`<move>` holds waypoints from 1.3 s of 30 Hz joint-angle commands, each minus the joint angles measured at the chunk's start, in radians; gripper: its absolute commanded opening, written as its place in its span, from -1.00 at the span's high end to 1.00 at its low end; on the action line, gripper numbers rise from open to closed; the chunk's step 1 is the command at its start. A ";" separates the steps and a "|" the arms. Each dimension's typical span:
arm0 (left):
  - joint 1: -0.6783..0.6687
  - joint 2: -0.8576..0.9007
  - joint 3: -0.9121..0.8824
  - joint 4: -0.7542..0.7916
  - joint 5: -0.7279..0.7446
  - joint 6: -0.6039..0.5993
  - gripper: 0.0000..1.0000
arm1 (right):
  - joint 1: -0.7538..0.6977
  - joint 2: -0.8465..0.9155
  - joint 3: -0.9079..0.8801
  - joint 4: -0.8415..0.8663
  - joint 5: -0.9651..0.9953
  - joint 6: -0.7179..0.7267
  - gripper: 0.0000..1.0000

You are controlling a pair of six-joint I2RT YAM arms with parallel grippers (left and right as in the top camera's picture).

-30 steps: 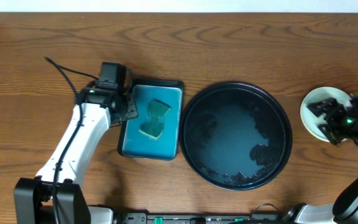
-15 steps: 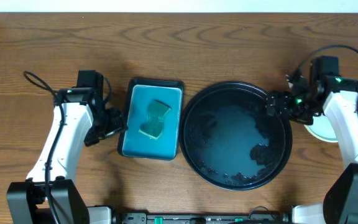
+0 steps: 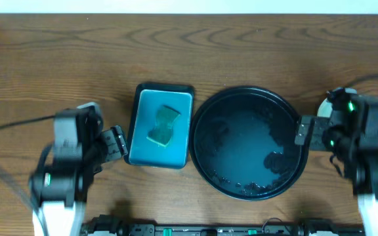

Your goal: Clean dirty plates on tray and stack at the side

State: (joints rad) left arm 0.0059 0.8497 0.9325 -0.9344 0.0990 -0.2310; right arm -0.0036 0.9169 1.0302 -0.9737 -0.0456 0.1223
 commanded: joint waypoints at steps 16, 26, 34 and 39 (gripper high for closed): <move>-0.005 -0.359 -0.094 0.016 -0.002 0.002 -0.57 | 0.010 -0.224 -0.087 -0.018 0.048 0.000 -0.99; -0.005 -0.359 -0.094 0.016 -0.002 0.002 -0.58 | 0.010 -0.226 -0.088 -0.051 0.048 0.000 -0.98; -0.005 -0.359 -0.094 0.016 -0.002 0.002 -0.57 | 0.013 -0.339 -0.225 0.249 0.023 -0.057 -0.99; -0.005 -0.359 -0.094 0.016 -0.002 0.002 -0.58 | 0.013 -0.570 -0.480 0.536 0.018 -0.056 -0.98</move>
State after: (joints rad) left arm 0.0044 0.4946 0.8452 -0.9165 0.0990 -0.2317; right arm -0.0025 0.4305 0.6403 -0.4965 -0.0185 0.0822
